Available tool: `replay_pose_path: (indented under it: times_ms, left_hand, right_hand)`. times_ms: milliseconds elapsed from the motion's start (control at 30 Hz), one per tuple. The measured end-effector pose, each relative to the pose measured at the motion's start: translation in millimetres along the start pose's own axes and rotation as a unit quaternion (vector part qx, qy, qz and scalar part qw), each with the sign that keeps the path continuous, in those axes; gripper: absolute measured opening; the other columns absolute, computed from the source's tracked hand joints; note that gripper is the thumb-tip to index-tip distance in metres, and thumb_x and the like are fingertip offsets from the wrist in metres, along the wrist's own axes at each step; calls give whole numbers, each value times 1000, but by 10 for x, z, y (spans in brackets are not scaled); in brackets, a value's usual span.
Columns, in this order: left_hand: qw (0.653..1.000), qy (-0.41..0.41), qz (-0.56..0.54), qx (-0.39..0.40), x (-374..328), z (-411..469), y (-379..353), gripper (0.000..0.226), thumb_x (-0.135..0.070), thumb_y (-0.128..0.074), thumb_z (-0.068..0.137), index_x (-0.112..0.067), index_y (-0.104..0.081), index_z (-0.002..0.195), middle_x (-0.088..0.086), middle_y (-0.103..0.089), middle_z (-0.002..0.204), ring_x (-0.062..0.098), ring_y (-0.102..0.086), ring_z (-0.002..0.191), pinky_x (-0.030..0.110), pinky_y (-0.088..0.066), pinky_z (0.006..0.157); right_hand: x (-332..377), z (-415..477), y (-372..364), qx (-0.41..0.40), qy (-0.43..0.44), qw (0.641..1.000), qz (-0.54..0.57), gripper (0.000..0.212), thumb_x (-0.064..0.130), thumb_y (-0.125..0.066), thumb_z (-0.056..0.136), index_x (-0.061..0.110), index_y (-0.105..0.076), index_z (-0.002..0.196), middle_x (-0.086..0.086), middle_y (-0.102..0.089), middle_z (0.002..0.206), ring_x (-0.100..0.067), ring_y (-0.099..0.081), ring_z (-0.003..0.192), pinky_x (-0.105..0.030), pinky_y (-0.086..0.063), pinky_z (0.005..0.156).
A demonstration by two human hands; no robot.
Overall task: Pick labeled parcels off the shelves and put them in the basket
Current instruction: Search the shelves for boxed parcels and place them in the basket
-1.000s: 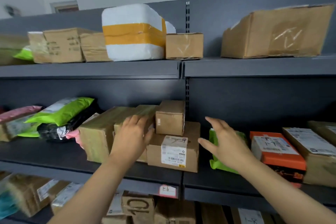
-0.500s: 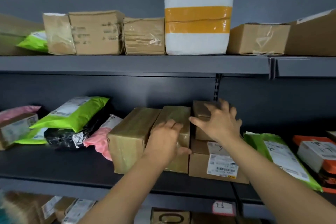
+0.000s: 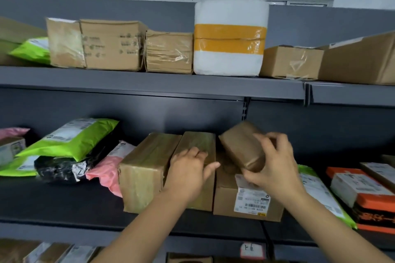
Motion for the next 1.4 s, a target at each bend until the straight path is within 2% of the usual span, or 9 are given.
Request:
replay_pose_path:
  times_ms: [167, 367, 533, 667, 833, 1000, 1133, 1267, 1400]
  left_hand:
    - [1000, 26, 3, 11, -47, 40, 42, 56, -56, -25, 95, -20, -62, 118, 3, -60, 115, 22, -53, 106, 35, -42, 92]
    - [998, 33, 28, 48, -353, -30, 154, 55, -58, -27, 95, -29, -42, 139, -7, -40, 142, 16, -32, 132, 37, -30, 103]
    - [999, -8, -35, 15, -657, -157, 182, 55, -55, -32, 95, -29, -36, 142, -10, -39, 144, 11, -31, 131, 29, -29, 104]
    - [993, -31, -115, 7, -848, -242, 68, 45, -45, -41, 97, -23, -47, 135, -6, -50, 134, 12, -42, 120, 27, -35, 99]
    - [987, -54, -150, 11, -934, -378, -30, 34, -24, -42, 99, -27, -50, 132, -7, -52, 124, 12, -44, 112, 25, -37, 96]
    - [966, 52, -254, 13, -788, -454, 35, 72, -39, -57, 91, -33, -16, 149, -8, -35, 146, 6, -29, 133, 23, -26, 111]
    - [943, 92, -319, 33, -811, -468, 189, 105, -36, -77, 74, -35, -4, 149, -15, -19, 151, 4, -15, 140, 25, -17, 112]
    - [951, 29, -299, 75, -959, -512, 236, 85, -27, -73, 80, -45, -18, 142, -17, -34, 147, -4, -28, 134, 31, -27, 115]
    - [946, 33, -317, 65, -1134, -630, 247, 72, -19, -64, 88, -51, -21, 136, -17, -41, 142, -8, -34, 128, 9, -30, 103]
  right_hand:
    - [-60, -149, 212, -28, 230, 951, -207, 94, 25, -89, 38, 20, -47, 122, -9, -44, 118, -32, -47, 109, -51, -44, 91]
    - [-144, -277, 241, 108, 258, 939, -199, 115, 37, -91, 29, 29, -42, 133, -4, -50, 128, -24, -52, 117, -53, -45, 96]
    - [-239, -238, 465, 83, 52, 995, 13, 104, 66, -68, 65, 38, -10, 147, 4, -14, 153, -19, -15, 142, -48, -19, 116]
    - [-263, -126, 441, 111, -156, 979, 67, 108, 75, -62, 62, 35, -8, 147, -2, -11, 149, -26, -18, 138, -43, -33, 108]
    - [-222, -113, 294, 137, -191, 969, 71, 88, 56, -69, 66, 28, -28, 139, -6, -31, 129, -28, -43, 120, -36, -47, 86]
    - [-441, -319, 450, 136, -143, 935, 294, 104, 13, -80, 59, 36, -23, 142, 8, -31, 122, -10, -40, 114, -24, -38, 85]
    - [-615, -636, 621, 175, -75, 929, 317, 118, 7, -85, 59, 41, -10, 144, 21, -24, 126, 6, -27, 118, -10, -28, 92]
    - [-715, -864, 665, 137, -48, 948, 282, 110, 11, -85, 63, 41, -12, 140, 24, -20, 129, 8, -25, 122, 7, -26, 85]
    - [-774, -969, 705, 127, -52, 953, 269, 102, 13, -84, 66, 29, -20, 144, 25, -19, 124, 4, -26, 121, 9, -26, 82]
Point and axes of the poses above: each hand's wrist, its own z-axis towards the middle knuckle, its own y-axis out of the back of the hand, x = y × z, the point moved 1 cm from there along z, towards the middle knuckle
